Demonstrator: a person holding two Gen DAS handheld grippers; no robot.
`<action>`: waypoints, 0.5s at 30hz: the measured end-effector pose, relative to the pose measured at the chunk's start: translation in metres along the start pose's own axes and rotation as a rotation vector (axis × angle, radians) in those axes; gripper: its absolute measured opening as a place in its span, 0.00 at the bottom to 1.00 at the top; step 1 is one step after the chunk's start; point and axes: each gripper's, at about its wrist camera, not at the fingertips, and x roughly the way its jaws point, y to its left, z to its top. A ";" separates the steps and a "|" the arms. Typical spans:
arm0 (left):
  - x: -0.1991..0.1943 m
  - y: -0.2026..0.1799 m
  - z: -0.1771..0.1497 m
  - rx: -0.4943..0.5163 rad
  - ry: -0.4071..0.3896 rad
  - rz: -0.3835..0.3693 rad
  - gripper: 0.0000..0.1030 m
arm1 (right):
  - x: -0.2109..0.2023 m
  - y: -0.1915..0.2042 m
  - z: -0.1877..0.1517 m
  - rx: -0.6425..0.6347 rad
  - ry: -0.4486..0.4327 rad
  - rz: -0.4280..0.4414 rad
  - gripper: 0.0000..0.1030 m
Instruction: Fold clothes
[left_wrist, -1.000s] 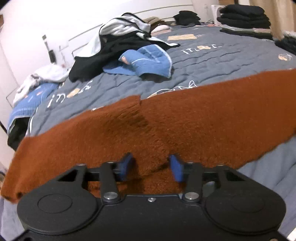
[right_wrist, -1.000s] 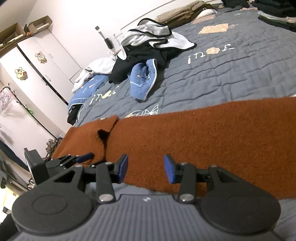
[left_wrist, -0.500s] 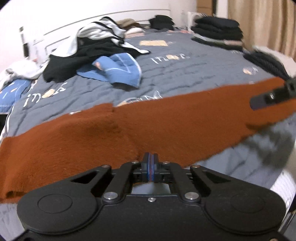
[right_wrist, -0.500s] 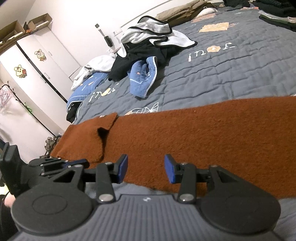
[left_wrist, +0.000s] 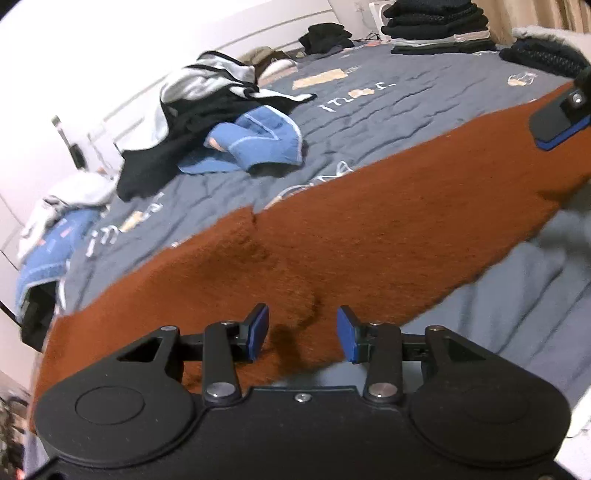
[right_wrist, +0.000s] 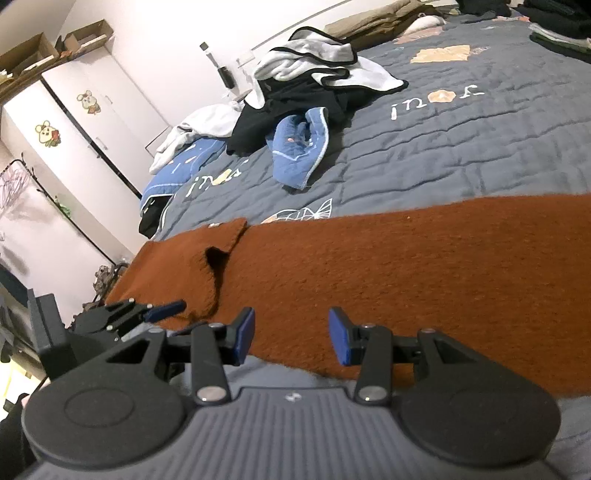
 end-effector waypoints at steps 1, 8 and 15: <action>0.002 0.000 0.000 0.001 0.000 0.013 0.40 | 0.000 0.000 0.000 0.000 0.003 0.001 0.42; 0.019 -0.014 -0.005 0.115 -0.011 0.095 0.32 | 0.003 0.000 -0.001 0.002 0.021 -0.003 0.43; 0.011 0.003 0.000 0.018 -0.020 0.052 0.07 | 0.000 -0.002 -0.001 0.017 0.014 -0.002 0.43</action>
